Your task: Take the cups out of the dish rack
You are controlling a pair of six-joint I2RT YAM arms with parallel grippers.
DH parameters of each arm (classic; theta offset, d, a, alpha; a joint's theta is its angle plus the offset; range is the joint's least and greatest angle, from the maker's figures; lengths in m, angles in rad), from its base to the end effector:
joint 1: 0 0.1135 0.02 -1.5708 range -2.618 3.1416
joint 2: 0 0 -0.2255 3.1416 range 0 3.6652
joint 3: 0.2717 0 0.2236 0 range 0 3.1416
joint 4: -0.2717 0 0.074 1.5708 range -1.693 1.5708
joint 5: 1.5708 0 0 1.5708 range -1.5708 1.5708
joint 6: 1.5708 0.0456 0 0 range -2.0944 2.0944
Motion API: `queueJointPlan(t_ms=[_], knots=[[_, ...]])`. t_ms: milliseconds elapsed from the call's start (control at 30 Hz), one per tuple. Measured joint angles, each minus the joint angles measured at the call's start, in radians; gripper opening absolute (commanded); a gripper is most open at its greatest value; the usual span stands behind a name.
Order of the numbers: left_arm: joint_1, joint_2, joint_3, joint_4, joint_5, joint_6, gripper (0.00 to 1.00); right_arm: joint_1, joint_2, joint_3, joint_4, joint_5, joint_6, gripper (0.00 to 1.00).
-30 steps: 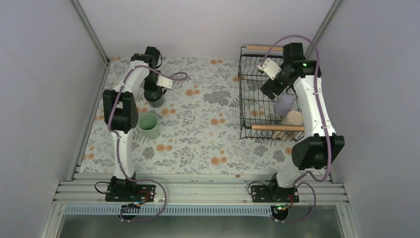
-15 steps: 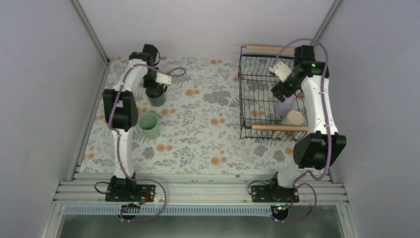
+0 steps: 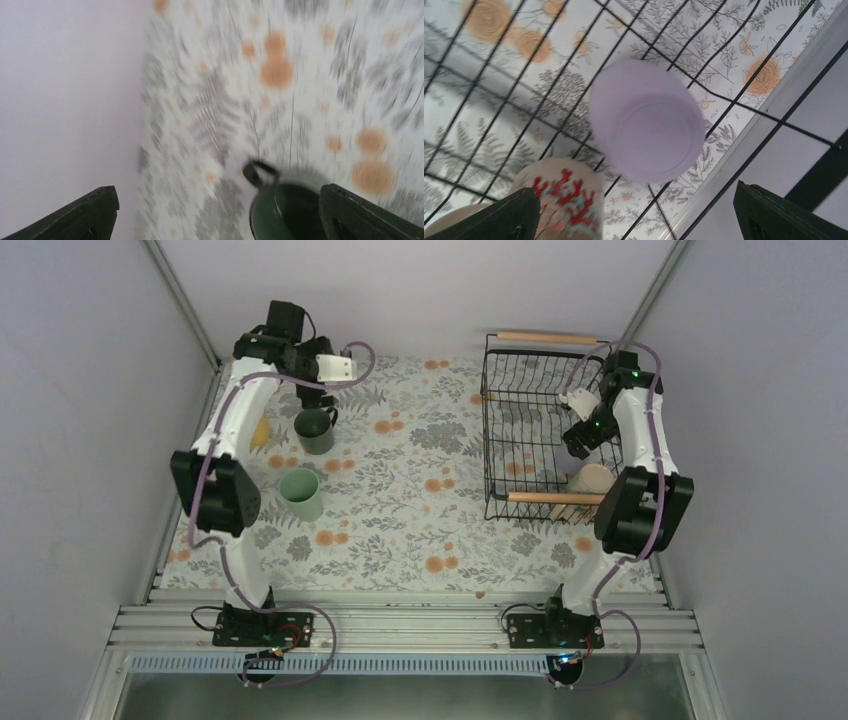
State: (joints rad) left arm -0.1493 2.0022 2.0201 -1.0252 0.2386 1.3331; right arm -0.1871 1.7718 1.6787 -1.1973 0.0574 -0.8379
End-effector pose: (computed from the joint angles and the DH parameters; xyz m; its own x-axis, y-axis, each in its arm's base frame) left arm 0.3858 -0.0689 0.2822 0.0650 0.9452 -0.3200 0.8759 0.0996 0.4721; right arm 0.3121 -0.0617 0.2593 -0.7813 -0.6073 -0.1442 -0.5671 0.7871 -0.2426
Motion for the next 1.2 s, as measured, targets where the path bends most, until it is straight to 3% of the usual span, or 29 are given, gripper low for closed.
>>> queueJointPlan(t_ms=[67,233,433,500,600,633,667,700,767,867,1033,1200], knots=[[-0.023,-0.115,-0.023,0.042,0.122,-0.065,1.0,-0.019,0.054,0.029,0.012,-0.003,0.003,1.0],[-0.066,-0.219,-0.059,0.161,0.272,-0.229,1.0,-0.04,0.156,0.116,0.014,-0.036,0.022,1.0],[-0.175,-0.223,-0.166,0.248,0.267,-0.421,0.99,-0.045,0.255,0.167,-0.026,-0.122,0.04,0.9],[-0.212,-0.207,-0.179,0.248,0.258,-0.452,0.92,-0.045,0.273,0.167,-0.045,-0.149,0.045,0.79],[-0.257,-0.187,-0.192,0.25,0.26,-0.501,0.8,-0.046,0.278,0.167,-0.056,-0.159,0.053,0.55],[-0.261,-0.182,-0.193,0.251,0.262,-0.515,0.81,-0.046,0.277,0.167,-0.059,-0.158,0.063,0.49],[-0.261,-0.181,-0.193,0.256,0.261,-0.531,0.94,-0.047,0.275,0.167,-0.059,-0.157,0.072,0.45],[-0.258,-0.18,-0.193,0.264,0.262,-0.542,0.99,-0.05,0.274,0.167,-0.06,-0.158,0.076,0.4],[-0.254,-0.18,-0.193,0.281,0.268,-0.561,1.0,-0.051,0.273,0.167,-0.061,-0.161,0.081,0.32],[-0.246,-0.195,-0.227,0.351,0.309,-0.602,1.0,-0.048,0.258,0.167,-0.067,-0.173,0.087,0.28],[-0.255,-0.291,-0.427,0.578,0.438,-0.715,1.0,-0.008,0.13,0.172,-0.077,-0.216,0.09,0.26],[-0.288,-0.266,-0.435,0.784,0.489,-0.824,1.0,0.087,-0.061,0.235,-0.079,-0.338,0.096,0.28]])
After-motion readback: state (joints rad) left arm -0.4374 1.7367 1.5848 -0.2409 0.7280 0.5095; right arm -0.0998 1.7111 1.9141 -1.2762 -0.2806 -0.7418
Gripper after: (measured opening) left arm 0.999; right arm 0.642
